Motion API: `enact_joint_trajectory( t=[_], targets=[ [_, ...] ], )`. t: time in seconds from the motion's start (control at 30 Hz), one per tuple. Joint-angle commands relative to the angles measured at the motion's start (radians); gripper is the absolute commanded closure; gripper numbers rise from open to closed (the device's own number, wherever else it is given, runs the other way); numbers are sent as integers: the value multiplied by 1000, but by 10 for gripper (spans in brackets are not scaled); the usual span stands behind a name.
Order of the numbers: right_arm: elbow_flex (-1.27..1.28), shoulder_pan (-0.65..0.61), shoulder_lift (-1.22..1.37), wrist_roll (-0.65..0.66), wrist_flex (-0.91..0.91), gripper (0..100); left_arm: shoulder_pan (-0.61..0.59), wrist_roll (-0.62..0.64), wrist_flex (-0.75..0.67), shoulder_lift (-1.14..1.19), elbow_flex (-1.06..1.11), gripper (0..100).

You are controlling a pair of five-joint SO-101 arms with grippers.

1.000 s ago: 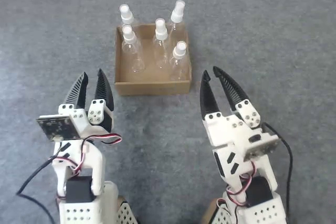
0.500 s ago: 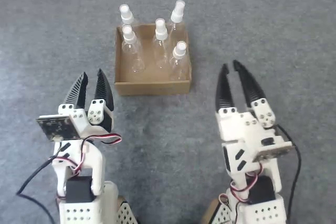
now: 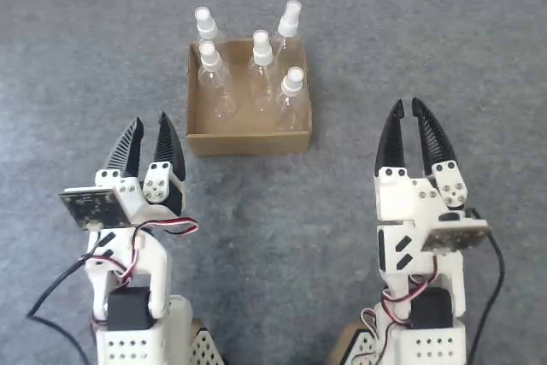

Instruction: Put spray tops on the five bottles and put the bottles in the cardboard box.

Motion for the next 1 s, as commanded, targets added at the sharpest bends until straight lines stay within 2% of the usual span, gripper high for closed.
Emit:
enact_joint_trajectory(
  t=[0.0,0.23,0.97],
  targets=[
    [32,41,-15,14,35,960,-5,-11,-35,-18,-1,880],
    [132,45,-13,11,47,960,-5,-11,-35,-18,-1,880],
    [130,36,-13,8,565,960,2,-40,-35,-18,4,880]
  ],
)
